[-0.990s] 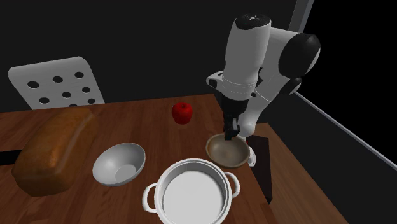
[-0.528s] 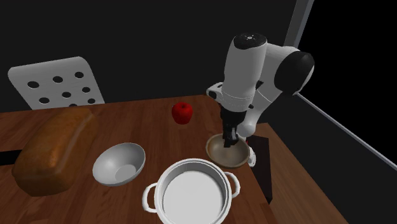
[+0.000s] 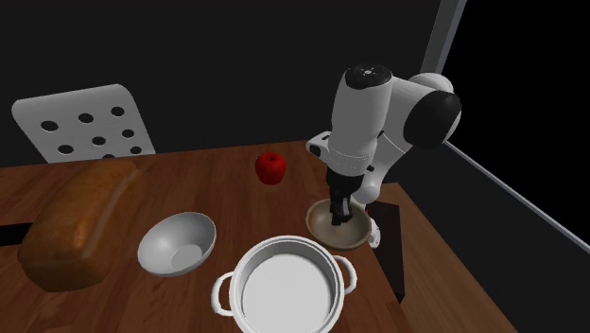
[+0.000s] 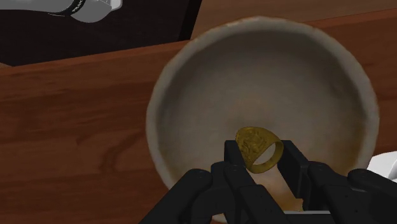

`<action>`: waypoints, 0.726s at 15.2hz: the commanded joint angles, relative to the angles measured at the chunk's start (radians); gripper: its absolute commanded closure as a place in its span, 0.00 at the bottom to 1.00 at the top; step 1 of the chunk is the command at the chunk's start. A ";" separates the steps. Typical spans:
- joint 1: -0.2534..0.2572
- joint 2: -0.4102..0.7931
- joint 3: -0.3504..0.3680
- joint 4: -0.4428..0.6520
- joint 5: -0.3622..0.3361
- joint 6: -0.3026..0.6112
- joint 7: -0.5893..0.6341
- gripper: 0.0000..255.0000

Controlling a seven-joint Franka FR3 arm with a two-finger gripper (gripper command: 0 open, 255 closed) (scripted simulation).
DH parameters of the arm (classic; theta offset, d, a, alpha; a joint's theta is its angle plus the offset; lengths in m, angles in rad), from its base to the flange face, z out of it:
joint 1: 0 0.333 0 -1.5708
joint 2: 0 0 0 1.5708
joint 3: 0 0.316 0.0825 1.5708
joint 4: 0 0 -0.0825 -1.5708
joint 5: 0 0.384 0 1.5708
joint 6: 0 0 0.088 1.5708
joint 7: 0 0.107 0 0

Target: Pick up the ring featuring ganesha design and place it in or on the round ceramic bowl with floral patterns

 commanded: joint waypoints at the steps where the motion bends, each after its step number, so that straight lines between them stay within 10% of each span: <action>1: 0.000 0.000 0.000 0.000 0.000 0.000 0.000 1.00; 3: 0.000 0.000 0.000 0.000 0.000 0.000 0.000 1.00; 4: 0.000 0.000 0.000 0.000 0.000 0.000 0.000 0.00; 11: -0.017 0.040 0.007 0.099 -0.016 -0.060 0.018 0.00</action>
